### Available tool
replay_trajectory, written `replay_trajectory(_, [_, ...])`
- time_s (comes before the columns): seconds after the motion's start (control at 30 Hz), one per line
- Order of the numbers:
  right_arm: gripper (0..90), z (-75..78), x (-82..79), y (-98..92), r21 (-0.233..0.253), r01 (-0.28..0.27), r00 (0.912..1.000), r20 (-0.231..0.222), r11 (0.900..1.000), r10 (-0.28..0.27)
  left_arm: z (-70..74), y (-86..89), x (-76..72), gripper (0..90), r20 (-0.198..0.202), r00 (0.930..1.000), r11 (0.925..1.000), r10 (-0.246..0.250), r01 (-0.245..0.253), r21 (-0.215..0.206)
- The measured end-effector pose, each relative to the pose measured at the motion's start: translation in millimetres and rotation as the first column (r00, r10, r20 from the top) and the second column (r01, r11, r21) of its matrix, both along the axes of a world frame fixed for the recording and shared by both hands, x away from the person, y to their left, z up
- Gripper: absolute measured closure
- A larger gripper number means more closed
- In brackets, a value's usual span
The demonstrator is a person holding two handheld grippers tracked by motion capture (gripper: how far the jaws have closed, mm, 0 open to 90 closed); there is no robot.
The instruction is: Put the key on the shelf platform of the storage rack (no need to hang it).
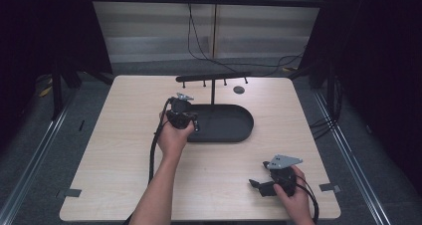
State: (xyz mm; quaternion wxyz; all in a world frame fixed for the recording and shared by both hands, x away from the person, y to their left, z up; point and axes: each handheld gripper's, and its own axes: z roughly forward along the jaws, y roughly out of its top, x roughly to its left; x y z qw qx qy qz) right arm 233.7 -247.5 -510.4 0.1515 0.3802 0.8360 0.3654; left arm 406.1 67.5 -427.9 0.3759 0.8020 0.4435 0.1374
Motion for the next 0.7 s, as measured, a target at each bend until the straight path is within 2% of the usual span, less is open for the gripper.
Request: replay_trajectory(0.7, [15.4,-0.1,0.1,-0.1,-0.001,-0.001,1.0000,0.001,1.000,0.001,-14.1,-15.6,8.3,89.2,-0.005,1.0000,1.0000,-0.006,0.006,0.001])
